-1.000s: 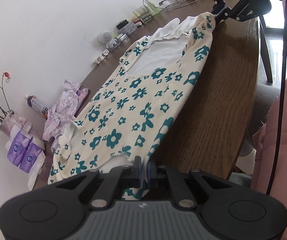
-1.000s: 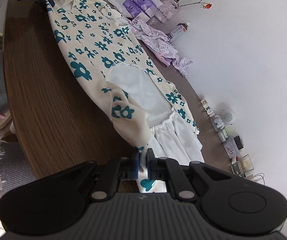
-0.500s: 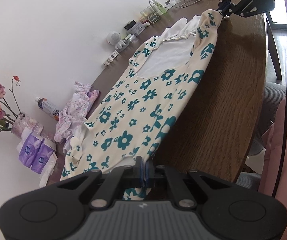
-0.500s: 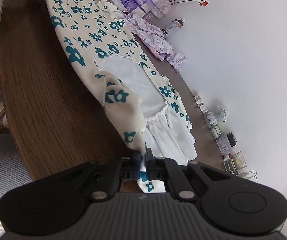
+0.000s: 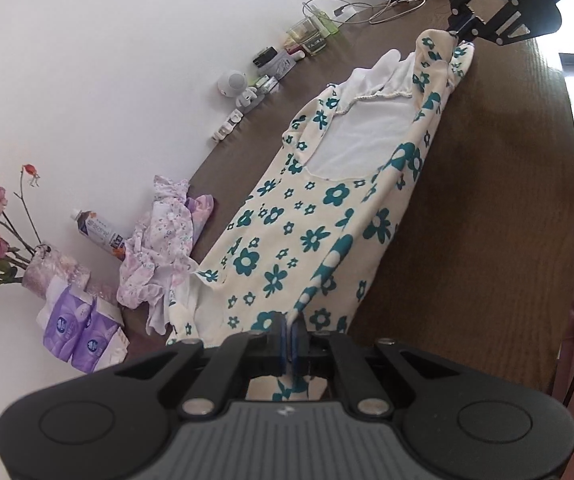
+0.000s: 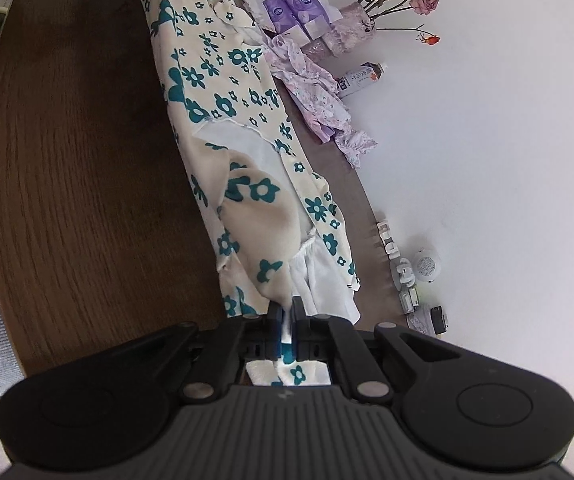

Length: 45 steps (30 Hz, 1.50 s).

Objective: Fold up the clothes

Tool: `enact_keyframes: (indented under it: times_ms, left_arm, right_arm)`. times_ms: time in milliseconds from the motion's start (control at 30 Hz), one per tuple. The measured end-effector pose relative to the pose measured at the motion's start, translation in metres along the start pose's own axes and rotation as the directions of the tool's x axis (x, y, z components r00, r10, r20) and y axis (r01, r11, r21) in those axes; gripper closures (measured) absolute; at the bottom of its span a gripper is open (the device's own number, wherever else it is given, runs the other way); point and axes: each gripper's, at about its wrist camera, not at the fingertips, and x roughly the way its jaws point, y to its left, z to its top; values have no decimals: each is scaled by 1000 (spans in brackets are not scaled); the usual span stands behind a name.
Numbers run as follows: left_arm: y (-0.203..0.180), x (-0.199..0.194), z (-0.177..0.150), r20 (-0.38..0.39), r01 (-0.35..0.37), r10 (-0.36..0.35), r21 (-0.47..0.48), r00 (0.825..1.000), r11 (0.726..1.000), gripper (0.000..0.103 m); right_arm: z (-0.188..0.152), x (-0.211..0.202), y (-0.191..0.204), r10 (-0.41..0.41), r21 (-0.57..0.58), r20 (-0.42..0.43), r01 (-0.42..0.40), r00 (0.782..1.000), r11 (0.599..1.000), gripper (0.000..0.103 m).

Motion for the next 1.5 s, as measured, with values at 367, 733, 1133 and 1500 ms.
enact_keyframes:
  times_ms: [367,733,1133,1500]
  left_arm:
    - [29,60,4,-89,90,-92,-26,992,996,101]
    - [36,81,0,-101,111,-118,-72,988,991,89]
    - [39,80,-3,-89,86,-96,-107,991,991,78]
    - [37,73,-6,-69,76,-86,-135,994,988,77]
  right_arm:
    - [10,41,-32,100,-32,-20,-101,995,994,100]
    - [11,71,-31,131,-42,-41,-133,990,990,100]
    - [7,81,-33,118,-9,-51,-119,992,993,94]
    - [-9,65,-56,64,185,-48,-55,997,981,91]
